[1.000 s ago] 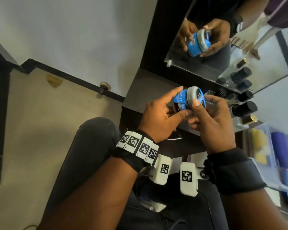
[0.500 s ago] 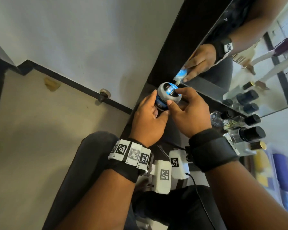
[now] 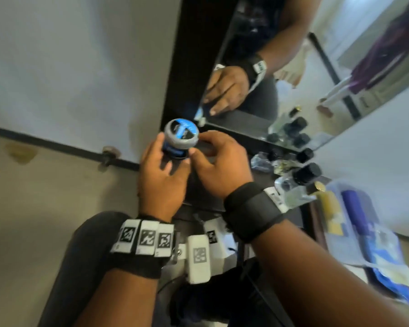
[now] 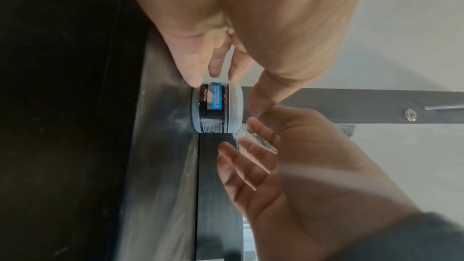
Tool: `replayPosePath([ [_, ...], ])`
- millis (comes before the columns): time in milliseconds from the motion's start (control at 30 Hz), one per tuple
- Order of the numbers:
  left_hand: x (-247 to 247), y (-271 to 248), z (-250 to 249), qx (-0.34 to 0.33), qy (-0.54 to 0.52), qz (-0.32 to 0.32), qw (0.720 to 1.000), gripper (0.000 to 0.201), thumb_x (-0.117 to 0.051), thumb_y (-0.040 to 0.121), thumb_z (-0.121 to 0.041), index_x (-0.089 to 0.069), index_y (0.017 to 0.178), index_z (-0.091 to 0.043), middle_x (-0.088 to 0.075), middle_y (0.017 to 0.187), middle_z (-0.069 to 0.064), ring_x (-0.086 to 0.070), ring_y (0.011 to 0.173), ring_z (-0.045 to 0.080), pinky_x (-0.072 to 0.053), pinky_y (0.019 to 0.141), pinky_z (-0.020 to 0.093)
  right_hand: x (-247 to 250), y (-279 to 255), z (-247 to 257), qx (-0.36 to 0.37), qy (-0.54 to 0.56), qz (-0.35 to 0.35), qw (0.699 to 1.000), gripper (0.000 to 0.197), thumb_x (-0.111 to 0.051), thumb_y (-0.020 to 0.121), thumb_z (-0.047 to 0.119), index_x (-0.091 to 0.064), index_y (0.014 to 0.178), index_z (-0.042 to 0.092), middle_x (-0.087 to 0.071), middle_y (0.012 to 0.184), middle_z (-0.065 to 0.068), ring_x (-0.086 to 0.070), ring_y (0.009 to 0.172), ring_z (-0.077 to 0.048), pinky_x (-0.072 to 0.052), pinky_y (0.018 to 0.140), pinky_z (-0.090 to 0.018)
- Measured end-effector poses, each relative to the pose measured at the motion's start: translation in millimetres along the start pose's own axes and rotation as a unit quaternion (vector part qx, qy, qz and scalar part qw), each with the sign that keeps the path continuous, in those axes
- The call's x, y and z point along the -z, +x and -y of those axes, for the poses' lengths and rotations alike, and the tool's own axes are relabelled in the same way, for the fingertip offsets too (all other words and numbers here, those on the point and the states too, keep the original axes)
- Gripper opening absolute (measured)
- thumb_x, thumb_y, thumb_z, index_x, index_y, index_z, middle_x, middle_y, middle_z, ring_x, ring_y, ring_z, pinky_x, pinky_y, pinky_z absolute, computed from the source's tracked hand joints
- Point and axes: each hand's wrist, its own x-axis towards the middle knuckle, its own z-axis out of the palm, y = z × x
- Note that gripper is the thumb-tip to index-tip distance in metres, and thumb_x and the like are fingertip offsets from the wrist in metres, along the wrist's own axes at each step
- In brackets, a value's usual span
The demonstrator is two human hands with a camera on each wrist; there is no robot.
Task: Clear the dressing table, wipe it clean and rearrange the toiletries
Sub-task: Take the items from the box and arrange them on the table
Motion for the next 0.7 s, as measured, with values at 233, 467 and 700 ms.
replayPosePath([
  [233, -22.4, -43.6, -12.4, -0.118, 0.115, 0.046, 0.985, 0.030, -0.069, 0.086, -0.032, -0.065, 0.113, -0.046, -0.067, 0.127, 0.006, -0.068, 0.113, 0.014, -0.059, 0.090, 0.032, 36.7, -32.0, -10.4, -0.007, 0.032, -0.074, 0.997, 0.023, -0.075, 0.087, 0.027, -0.076, 0.108, 0.016, -0.072, 0.111, 0.003, -0.065, 0.100, -0.011, -0.053, 0.089, -0.027],
  [467, -51.5, -73.6, -20.6, -0.067, 0.392, 0.216, 0.892, 0.044, -0.078, 0.083, -0.049, -0.072, 0.123, -0.030, -0.068, 0.125, -0.011, -0.065, 0.117, 0.013, -0.051, 0.100, 0.032, 102.6, -73.6, -52.6, -0.047, 0.017, -0.094, 0.994, 0.017, -0.070, 0.093, 0.036, -0.076, 0.101, 0.022, -0.072, 0.087, 0.013, -0.066, 0.075, -0.005, -0.059, 0.074, -0.037],
  [700, -103.3, -80.4, -30.6, -0.030, 0.692, 0.283, 0.663, 0.078, -0.063, 0.082, -0.080, -0.071, 0.130, -0.020, -0.070, 0.132, 0.007, -0.064, 0.121, 0.034, -0.050, 0.092, 0.041, 191.4, -120.5, -135.9, -0.139, -0.042, -0.152, 0.978, 0.025, -0.064, 0.093, 0.047, -0.074, 0.089, 0.024, -0.068, 0.071, 0.013, -0.064, 0.063, -0.003, -0.059, 0.072, -0.034],
])
